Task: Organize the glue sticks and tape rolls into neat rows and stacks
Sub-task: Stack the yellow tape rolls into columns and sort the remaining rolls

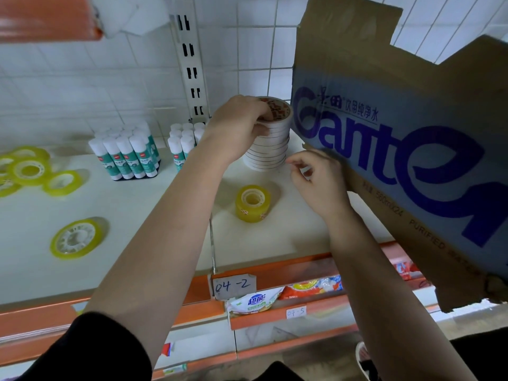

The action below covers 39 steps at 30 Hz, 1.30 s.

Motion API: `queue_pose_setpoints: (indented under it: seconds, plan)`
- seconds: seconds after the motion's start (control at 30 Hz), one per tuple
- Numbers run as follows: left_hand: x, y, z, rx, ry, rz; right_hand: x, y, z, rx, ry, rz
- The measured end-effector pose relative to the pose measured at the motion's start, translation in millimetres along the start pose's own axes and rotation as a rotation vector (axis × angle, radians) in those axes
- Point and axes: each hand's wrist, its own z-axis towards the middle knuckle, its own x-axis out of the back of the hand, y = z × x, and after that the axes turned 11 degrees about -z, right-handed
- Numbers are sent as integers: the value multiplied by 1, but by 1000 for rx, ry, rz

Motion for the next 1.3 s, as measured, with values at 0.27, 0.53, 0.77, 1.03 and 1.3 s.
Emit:
queue_pose_setpoints:
  seconds: [0.27, 0.53, 0.77, 1.03, 1.3]
  plan:
    - [5, 7, 0, 97, -11, -52, -1, 0, 0, 0, 20, 12]
    - [3, 6, -5, 19, -1, -6, 0, 0, 0, -1, 9, -2]
    - [3, -4, -26, -142, 154, -24, 1, -5, 1, 9, 37, 15]
    - [38, -26, -85, -83, 317, 22, 8, -47, 17, 127, 125, 69]
    - [86, -70, -172, 79, 414, 121, -28, -148, 26, 256, 72, 231]
